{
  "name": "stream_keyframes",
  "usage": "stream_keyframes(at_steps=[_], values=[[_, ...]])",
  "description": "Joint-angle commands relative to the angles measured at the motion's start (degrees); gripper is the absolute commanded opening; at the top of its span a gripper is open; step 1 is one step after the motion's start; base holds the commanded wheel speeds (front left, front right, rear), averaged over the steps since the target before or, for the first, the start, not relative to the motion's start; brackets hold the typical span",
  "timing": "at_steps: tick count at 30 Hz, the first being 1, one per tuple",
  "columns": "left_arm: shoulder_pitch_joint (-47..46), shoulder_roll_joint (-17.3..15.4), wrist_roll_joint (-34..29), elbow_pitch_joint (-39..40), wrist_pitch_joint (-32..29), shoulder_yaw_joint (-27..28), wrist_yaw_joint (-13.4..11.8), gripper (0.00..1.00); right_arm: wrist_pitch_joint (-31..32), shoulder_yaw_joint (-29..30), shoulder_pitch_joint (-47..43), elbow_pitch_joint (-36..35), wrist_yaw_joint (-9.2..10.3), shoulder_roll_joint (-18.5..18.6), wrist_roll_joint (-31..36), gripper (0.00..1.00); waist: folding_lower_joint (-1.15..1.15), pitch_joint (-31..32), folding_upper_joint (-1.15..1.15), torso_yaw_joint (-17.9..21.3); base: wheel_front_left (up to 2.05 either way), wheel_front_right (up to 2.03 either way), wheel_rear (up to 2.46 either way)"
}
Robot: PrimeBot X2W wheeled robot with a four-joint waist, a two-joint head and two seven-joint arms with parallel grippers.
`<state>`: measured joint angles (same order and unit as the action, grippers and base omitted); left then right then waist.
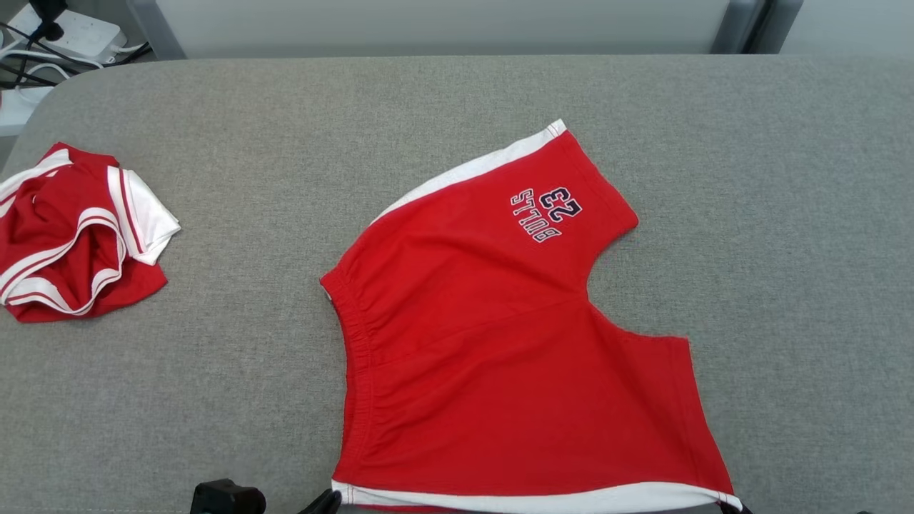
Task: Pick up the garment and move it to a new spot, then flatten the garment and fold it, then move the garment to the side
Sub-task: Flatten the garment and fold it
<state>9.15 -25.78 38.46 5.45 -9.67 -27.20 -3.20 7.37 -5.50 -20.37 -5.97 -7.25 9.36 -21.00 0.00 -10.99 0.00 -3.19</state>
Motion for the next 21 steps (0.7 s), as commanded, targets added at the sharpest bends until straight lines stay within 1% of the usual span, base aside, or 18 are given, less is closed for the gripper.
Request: stream_keyframes(at_steps=[1, 3, 5, 9, 12, 13, 16, 20, 21], values=[[-0.87, -1.55, 0.44, 2.42, -0.28, 2.49, -0.82, 0.00, 0.44, -0.55, -0.05, -2.95, -0.24, 0.92, 0.54, 0.00, 0.00, 0.23, 0.00, 0.05, 0.00, 0.00, 0.00], [-0.48, -1.97, 0.95, 4.53, -1.38, 2.95, -1.67, 0.00, 1.43, -0.17, -0.05, -5.27, -0.24, 1.04, 1.09, 0.00, 0.00, 0.35, 0.00, 0.28, 0.00, 0.00, 0.00], [-1.16, -2.39, 1.09, 6.04, -2.24, 3.40, -2.10, 0.00, 2.27, 0.27, 1.89, -6.70, -0.24, 1.71, 1.53, 0.00, 0.00, 0.30, 0.00, 0.51, 0.00, 0.00, 0.00], [-4.57, -2.57, 1.99, 7.81, -3.54, 4.63, -2.12, 0.00, 3.34, -0.14, 10.44, -7.02, -0.24, 3.68, 1.65, 0.00, 0.00, 0.04, 0.00, 0.79, 0.00, 0.00, 0.00], [-8.17, -2.24, 2.49, 7.77, -4.20, 5.24, -1.69, 0.00, 3.96, -1.71, 18.59, -4.75, -0.24, 5.74, 1.03, 0.00, 0.00, -0.77, 0.00, 0.46, 0.00, 0.00, 0.00], [-9.52, -1.68, 3.00, 7.67, -4.03, 5.53, -1.41, 0.00, 4.33, -2.59, 21.36, -3.46, -0.24, 6.73, 0.95, 0.00, 0.00, -1.18, 0.00, 0.17, 0.00, 0.00, 0.00], [-13.40, 1.27, 6.82, 6.55, -2.88, 6.66, 0.52, 0.00, 4.84, -5.80, 30.43, 1.02, -0.24, 9.11, -0.08, 0.00, 0.00, -2.75, 0.00, -0.67, 0.00, 0.00, 0.00], [-18.93, 3.29, 9.08, 1.90, -1.54, 7.82, 2.75, 0.00, 4.47, -9.95, 43.03, 8.69, -0.24, 11.53, -1.90, 0.00, 0.00, -5.12, 0.00, -2.49, 0.00, 0.00, 0.00], [-18.93, 3.29, 9.08, 1.90, -1.54, 7.82, 2.75, 0.00, 4.47, -9.95, 43.03, 8.69, -0.24, 11.53, -1.90, 0.00, 0.00, -5.12, 0.00, -2.49, 0.00, 0.00, 0.00]])
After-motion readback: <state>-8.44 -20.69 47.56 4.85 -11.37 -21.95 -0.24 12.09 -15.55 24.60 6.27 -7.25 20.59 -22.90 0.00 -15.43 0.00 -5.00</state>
